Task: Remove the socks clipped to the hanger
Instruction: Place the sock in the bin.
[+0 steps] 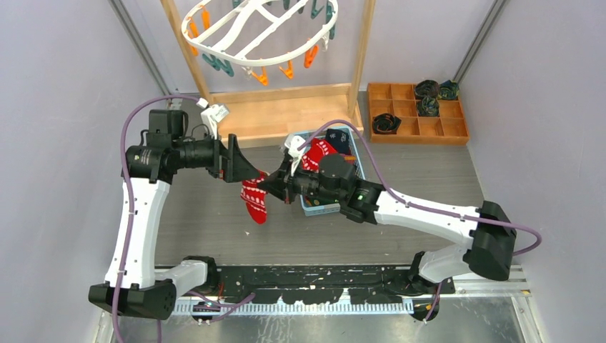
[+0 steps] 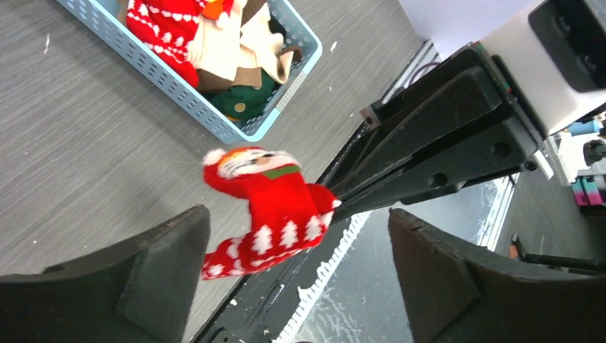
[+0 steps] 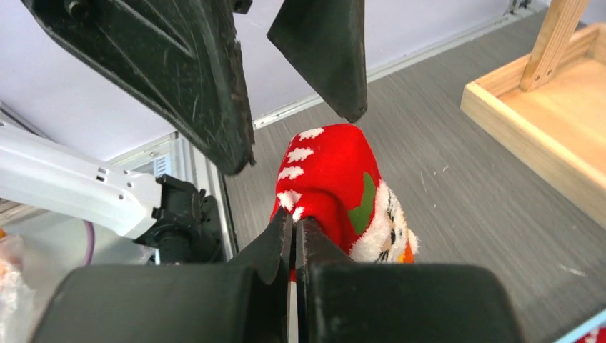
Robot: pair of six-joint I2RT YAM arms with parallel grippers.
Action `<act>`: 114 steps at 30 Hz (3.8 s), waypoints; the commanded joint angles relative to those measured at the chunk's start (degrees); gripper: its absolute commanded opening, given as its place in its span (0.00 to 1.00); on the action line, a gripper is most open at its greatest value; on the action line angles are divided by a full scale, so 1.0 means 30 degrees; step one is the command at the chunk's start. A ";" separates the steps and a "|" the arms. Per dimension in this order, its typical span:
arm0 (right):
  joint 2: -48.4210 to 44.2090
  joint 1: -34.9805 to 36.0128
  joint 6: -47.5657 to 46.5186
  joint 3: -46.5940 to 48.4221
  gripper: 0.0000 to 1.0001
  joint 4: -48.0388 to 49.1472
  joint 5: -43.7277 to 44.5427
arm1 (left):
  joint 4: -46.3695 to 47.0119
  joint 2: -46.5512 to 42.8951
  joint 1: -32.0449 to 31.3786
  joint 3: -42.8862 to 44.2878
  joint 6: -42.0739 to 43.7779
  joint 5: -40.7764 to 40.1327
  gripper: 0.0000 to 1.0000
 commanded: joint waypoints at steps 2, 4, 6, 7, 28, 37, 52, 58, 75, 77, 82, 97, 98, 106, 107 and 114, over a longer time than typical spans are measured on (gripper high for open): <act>-0.2700 0.0083 0.1588 -0.0073 0.01 -0.2686 0.0523 | -0.0200 -0.0183 0.0067 0.0963 -0.0063 0.0067 1.00; -0.3649 0.0063 0.2002 -0.0181 0.01 -0.4255 0.1062 | -0.0220 -0.0101 0.0312 0.1210 -0.0063 0.0048 1.00; -0.4825 0.0057 0.2388 -0.0535 0.01 -0.5967 0.1848 | -0.0253 0.0015 0.0705 0.1529 -0.0001 0.0024 1.00; -0.5410 -0.0011 0.2702 -0.0662 0.01 -0.6995 0.2321 | -0.0256 0.0096 0.0921 0.1601 0.0046 -0.0145 1.00; -0.2238 -1.0117 0.5640 0.0808 0.01 -1.3564 -0.1019 | -0.1168 0.0945 0.5379 0.0693 0.3033 -0.5819 1.00; 0.3037 -1.0268 0.4414 0.2240 0.11 -1.0225 0.1168 | -0.0760 -0.0340 0.5376 -0.0207 0.3078 -0.5910 1.00; 0.0008 -0.9839 0.6487 0.3778 0.33 -1.1597 -0.1118 | -0.0021 0.0195 0.5546 -0.0544 0.2673 -0.5952 1.00; 0.1131 -0.8926 1.1627 -0.0802 0.13 -0.5424 -0.6543 | -0.0446 0.0523 0.6085 0.0281 0.2745 -0.5686 1.00; 0.3829 -1.1987 1.0138 -0.3396 0.04 -0.4471 -0.3064 | -0.0791 0.0825 0.6651 0.0838 0.2834 -0.5578 1.00; 0.2710 -1.1976 1.0713 -0.2812 0.10 -0.4588 -0.4235 | -0.0790 0.0896 0.6663 0.0798 0.2864 -0.5578 1.00; 0.1530 -1.2198 1.1645 -0.0702 0.15 -0.6042 -0.5890 | -0.0770 0.1274 0.6785 0.0925 0.2880 -0.5436 1.00; 0.5286 -1.3630 1.2091 -0.3875 0.12 -0.1731 -0.4319 | 0.0408 0.0871 0.6831 -0.1014 0.3011 -0.6540 1.00; 0.4892 -1.3609 1.1960 -0.3841 0.14 -0.1803 -0.4115 | 0.0695 0.0811 0.6821 -0.1252 0.3011 -0.6642 1.00; 0.0206 -1.3610 0.9204 -0.1334 1.00 -0.6513 -0.3669 | 0.5341 0.0222 0.6814 -0.4061 0.2379 -0.7750 1.00; -0.0170 -1.3617 0.8659 -0.0769 1.00 -0.7697 -0.3251 | 0.6650 0.0074 0.6789 -0.4646 0.2280 -0.7745 1.00; -0.4391 -1.4139 0.6737 -0.0508 1.00 -1.0481 0.7804 | 1.6253 -0.0076 0.6794 -1.0962 -0.0052 -0.7253 1.00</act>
